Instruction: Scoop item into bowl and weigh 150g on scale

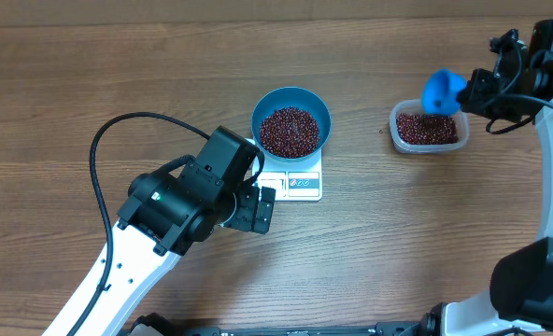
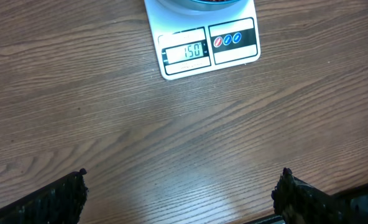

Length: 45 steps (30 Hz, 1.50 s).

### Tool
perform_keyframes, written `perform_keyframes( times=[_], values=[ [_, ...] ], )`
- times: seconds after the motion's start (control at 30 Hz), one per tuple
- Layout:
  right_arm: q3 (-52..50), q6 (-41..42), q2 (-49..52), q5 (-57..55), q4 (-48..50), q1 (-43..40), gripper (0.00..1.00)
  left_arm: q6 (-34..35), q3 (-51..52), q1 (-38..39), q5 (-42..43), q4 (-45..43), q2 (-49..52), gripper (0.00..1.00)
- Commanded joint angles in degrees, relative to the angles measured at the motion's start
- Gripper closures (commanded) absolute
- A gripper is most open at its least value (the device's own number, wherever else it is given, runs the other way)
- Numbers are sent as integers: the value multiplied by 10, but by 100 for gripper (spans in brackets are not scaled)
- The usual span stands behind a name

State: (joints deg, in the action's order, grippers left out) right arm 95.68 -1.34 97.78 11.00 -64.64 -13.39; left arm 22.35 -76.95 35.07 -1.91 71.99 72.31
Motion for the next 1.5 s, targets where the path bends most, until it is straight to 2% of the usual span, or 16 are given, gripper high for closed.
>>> perform_keyframes(
  times=[0.0, 0.3, 0.7, 0.77, 0.87, 0.93, 1.17, 1.23, 1.37, 1.47],
  values=[
    [11, 28, -30, -195, -10, 36, 96, 4, 0, 2, 1, 0, -3, 1],
    [11, 28, -30, -409, -22, 165, 96, 4, 0, 2, 1, 0, -3, 0],
    [11, 35, -30, -408, -57, 186, 96, 4, 0, 2, 1, 0, -3, 0],
    [11, 35, -30, -346, -55, 186, 96, 4, 0, 2, 1, 0, -3, 1],
    [11, 48, -39, -128, -55, 186, 96, 4, 0, 2, 1, 0, -3, 0],
    [11, 48, -58, -46, -58, 186, 96, 4, 0, 2, 0, 0, -3, 0],
    [-13, 21, -164, 74, -125, 186, 96, 4, 0, 2, 1, 0, -3, 1],
    [-133, -5, -235, 157, -78, 185, 96, 4, 0, 2, 1, 0, -3, 0],
    [-293, 39, -288, 183, -11, 185, 96, 4, 0, 2, 0, 0, -3, 0],
    [-369, 82, -302, 182, 17, 185, 96, 4, 0, 2, 1, 0, -3, 0]
  ],
)
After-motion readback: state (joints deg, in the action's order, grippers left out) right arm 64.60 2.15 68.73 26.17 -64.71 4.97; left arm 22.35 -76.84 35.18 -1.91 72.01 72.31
